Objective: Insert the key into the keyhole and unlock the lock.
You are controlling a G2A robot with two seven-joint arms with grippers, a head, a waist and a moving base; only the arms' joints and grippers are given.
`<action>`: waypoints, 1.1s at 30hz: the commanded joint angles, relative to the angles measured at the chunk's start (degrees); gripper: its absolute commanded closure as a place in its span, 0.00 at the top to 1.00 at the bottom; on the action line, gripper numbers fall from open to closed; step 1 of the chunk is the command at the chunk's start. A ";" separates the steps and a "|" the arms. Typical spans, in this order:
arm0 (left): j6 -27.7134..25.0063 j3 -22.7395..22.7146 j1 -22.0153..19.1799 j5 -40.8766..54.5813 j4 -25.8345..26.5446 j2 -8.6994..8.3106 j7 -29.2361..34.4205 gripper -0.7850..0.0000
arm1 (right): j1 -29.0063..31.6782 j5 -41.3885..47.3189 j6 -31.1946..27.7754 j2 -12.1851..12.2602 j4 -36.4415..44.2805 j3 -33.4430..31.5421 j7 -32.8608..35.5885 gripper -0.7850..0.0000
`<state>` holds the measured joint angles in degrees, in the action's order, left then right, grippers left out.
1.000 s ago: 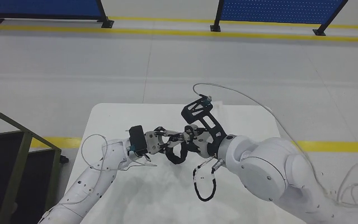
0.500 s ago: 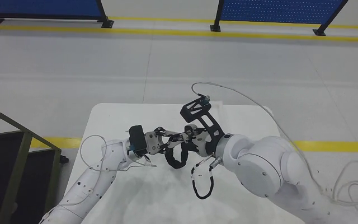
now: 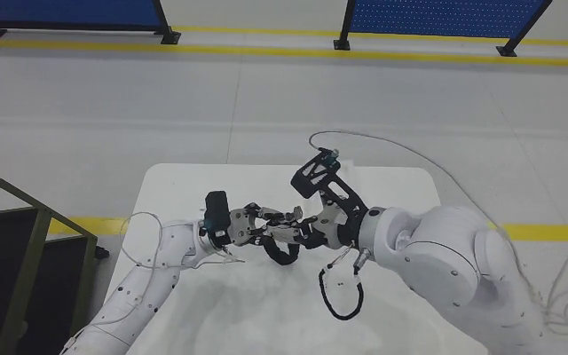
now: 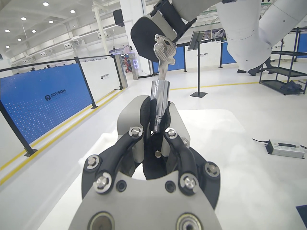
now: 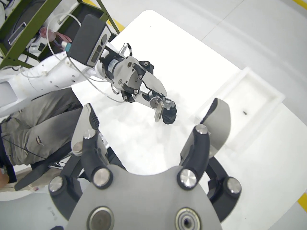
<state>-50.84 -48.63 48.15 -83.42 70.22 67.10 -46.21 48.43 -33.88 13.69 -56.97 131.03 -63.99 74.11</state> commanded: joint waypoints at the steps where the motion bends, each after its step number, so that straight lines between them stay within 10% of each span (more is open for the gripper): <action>1: -2.79 -0.80 0.06 0.80 0.83 -0.36 2.81 0.00 | 0.79 1.54 -4.22 0.33 -0.10 -1.19 1.16 1.00; 10: -7.16 -3.00 0.41 8.37 7.43 -2.79 17.09 0.00 | 2.08 5.95 -19.87 1.71 -2.21 -1.87 12.06 1.00; 33: -7.16 6.02 -7.75 37.89 15.33 -13.84 43.25 0.00 | 4.36 1.90 -25.28 2.57 -3.71 -3.26 8.26 1.00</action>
<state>-58.00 -43.40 40.87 -46.61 85.49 53.59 -3.45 52.56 -31.67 -10.94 -54.47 127.45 -66.91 83.30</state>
